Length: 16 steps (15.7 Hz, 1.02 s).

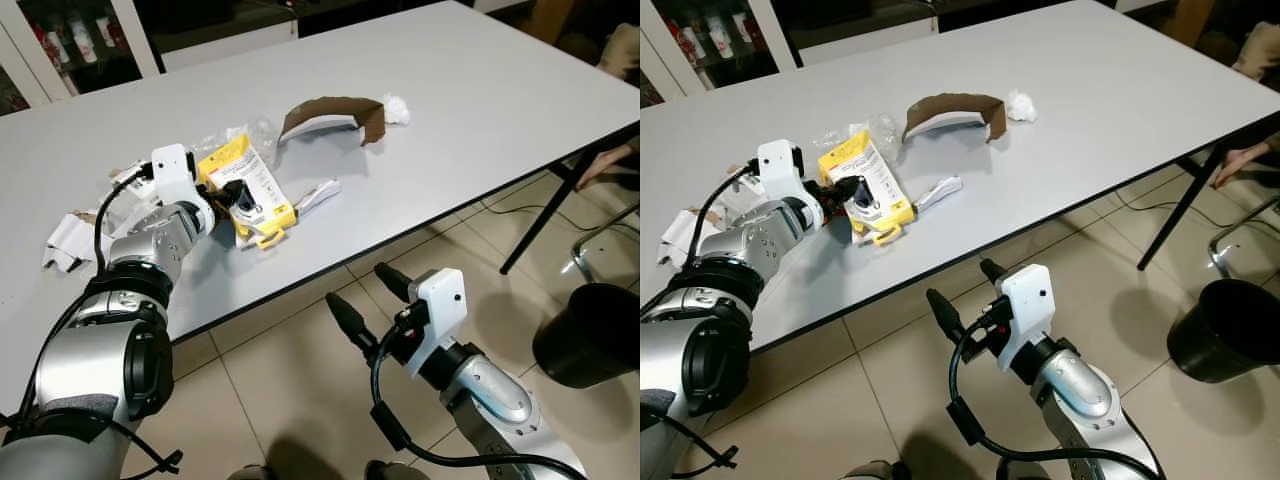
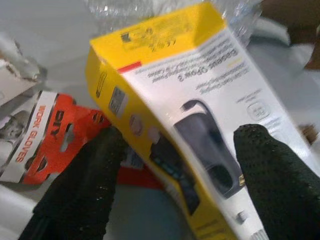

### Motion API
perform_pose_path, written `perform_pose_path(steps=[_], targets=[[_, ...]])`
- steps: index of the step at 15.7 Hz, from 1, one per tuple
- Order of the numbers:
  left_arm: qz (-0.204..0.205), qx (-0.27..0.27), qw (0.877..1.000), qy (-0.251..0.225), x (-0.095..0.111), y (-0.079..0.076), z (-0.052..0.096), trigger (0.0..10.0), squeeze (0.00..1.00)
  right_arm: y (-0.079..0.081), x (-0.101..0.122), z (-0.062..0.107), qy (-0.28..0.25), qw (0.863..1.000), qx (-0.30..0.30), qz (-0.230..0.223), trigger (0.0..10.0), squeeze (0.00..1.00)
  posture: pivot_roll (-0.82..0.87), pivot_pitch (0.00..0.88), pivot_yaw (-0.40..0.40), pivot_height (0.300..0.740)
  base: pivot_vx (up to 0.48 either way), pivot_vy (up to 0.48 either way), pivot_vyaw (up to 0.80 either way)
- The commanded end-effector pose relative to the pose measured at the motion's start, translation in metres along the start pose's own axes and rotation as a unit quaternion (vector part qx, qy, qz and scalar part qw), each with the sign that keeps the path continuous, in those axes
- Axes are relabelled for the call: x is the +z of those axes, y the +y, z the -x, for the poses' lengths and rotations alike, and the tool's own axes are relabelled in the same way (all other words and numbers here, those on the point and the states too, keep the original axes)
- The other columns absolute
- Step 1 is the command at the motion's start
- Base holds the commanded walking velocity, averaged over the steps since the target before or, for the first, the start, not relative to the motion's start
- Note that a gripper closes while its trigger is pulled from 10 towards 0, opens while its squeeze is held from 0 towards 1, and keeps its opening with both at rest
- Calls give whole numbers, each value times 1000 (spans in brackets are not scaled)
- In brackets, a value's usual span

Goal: Picking trash to rubbish bin

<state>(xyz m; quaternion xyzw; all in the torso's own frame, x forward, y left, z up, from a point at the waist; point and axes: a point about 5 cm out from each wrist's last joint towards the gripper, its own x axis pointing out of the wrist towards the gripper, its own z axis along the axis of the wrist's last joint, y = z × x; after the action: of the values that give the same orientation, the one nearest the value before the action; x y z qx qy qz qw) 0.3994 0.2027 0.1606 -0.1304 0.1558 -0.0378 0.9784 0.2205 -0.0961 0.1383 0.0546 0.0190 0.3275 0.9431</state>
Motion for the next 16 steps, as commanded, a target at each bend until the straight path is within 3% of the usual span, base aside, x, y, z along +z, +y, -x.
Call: perform_pose_path(steps=[1,5,6,7,8,9,10,15,16], targets=[[-24,3,999,21,-1,-1,-1,10000,1000,5,2,1,-2,1000,7,-4,10000,0,-116,121,81,740,0,0,0],[-27,25,999,38,-10,0,-2,10000,1000,6,1,3,1,1000,3,-2,10000,0,-125,121,89,740,0,0,0],[15,10,999,44,-14,-5,-2,10000,965,7,1,4,3,1000,2,-3,10000,0,-125,121,89,740,0,0,0],[48,-2,998,48,-17,-8,-3,10000,0,7,0,4,4,1000,1,-3,10000,0,-125,121,89,740,0,0,0],[69,-3,996,47,-18,-9,-3,10000,0,7,0,4,5,1000,1,-4,10000,0,-127,118,96,740,0,0,0],[94,1,995,46,-19,-9,-3,3686,0,7,-1,4,5,1000,0,-3,10000,0,-127,118,96,740,0,0,0],[88,6,995,44,-19,-6,-3,0,0,7,-1,4,6,1000,-2,-3,10000,0,-127,118,96,740,0,0,0],[73,12,996,55,-20,1,0,0,0,7,-2,4,8,1000,-4,-2,10000,0,-120,119,96,740,0,0,0],[52,7,997,62,-22,2,0,0,0,7,-2,3,8,1000,-3,-1,10000,0,-117,119,95,740,0,0,0]])
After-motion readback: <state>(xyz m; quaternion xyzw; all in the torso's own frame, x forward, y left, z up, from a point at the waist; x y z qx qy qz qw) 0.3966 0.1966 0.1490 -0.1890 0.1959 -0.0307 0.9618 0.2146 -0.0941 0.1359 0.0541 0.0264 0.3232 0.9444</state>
